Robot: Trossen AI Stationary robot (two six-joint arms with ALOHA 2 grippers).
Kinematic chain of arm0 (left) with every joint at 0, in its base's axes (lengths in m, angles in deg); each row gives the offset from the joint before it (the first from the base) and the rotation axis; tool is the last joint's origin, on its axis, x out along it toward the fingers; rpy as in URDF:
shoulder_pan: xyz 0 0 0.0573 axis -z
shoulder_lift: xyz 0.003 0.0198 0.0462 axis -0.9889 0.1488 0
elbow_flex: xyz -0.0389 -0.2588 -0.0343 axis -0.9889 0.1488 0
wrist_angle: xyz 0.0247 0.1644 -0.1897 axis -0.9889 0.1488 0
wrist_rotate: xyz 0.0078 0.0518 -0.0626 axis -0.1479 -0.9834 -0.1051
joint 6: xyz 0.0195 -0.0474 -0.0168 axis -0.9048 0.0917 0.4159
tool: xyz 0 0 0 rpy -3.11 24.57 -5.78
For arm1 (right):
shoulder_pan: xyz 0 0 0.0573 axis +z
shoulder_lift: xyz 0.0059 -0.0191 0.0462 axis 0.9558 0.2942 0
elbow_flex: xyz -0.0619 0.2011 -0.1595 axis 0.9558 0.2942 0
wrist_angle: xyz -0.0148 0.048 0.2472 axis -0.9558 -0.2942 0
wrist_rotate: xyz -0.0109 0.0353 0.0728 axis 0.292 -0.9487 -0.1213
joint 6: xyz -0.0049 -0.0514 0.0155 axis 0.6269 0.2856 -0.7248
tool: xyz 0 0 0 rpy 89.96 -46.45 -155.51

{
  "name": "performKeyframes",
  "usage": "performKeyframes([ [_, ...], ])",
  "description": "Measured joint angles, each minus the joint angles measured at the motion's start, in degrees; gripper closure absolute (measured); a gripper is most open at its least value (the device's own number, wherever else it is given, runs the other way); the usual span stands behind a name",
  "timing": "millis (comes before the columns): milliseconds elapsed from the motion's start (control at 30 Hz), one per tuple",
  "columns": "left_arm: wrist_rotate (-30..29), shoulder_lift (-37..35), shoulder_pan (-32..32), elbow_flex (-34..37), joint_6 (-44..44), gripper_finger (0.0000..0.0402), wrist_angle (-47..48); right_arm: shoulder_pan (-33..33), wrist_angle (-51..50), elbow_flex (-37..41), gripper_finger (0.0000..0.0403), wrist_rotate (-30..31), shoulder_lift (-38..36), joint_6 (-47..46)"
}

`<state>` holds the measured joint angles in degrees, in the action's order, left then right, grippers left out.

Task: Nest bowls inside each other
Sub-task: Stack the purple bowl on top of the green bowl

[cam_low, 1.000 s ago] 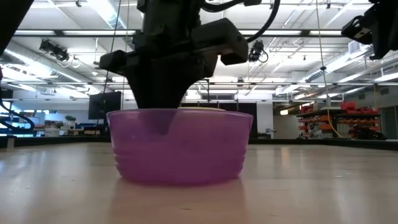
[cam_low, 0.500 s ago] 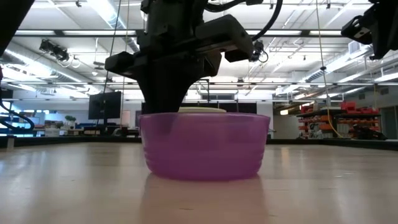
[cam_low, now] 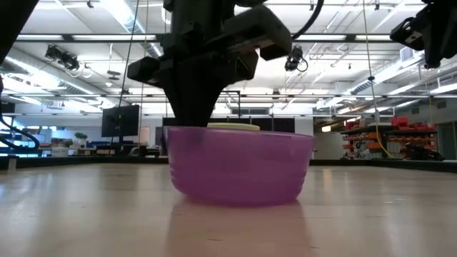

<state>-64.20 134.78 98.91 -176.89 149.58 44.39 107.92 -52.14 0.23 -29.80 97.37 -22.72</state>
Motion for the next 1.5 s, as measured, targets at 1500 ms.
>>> performKeyframes([
  [1500, -6.67, -12.84, -22.15, -0.07, -12.99, 0.0394, 10.24, 6.93, 0.04, 4.98, 0.0309, -0.15, 0.0, -6.18],
])
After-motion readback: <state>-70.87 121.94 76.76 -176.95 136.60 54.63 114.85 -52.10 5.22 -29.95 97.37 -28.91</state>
